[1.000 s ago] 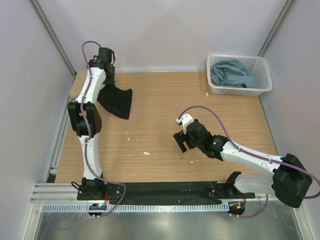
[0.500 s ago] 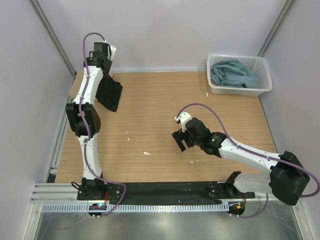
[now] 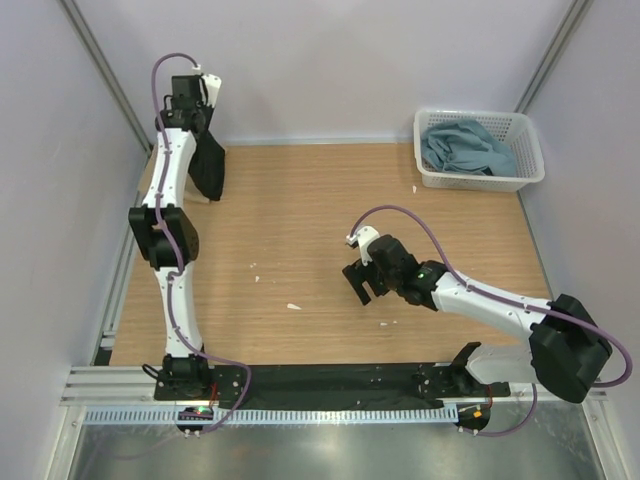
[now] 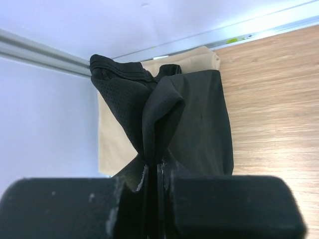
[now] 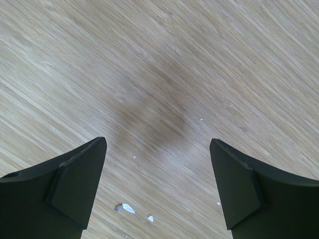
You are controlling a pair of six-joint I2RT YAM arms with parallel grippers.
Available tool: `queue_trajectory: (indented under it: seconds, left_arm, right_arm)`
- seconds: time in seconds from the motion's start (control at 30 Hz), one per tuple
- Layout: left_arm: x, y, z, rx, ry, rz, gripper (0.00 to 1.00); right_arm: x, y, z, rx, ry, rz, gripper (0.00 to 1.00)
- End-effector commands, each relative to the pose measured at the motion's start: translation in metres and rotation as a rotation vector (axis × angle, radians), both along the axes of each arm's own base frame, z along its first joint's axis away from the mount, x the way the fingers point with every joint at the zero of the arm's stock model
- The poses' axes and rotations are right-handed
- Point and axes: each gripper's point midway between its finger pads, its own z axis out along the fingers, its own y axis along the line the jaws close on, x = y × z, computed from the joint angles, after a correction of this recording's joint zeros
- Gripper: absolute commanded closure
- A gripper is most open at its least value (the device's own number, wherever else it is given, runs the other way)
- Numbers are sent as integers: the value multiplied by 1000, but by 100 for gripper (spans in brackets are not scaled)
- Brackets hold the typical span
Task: Fold and stack the t-shirts
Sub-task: Neatly place the folded tshirt to the corner
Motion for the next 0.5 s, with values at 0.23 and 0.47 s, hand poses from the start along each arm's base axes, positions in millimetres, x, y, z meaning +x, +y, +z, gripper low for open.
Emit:
queue_trajectory:
  seconds: [0.23, 0.47]
  left_arm:
    - [30, 21, 11, -15, -97, -54, 100]
    - [43, 38, -3, -52, -111, -63, 100]
  right_arm:
    - [6, 6, 11, 39, -8, 3, 9]
    - [7, 10, 7, 33, 16, 14, 9]
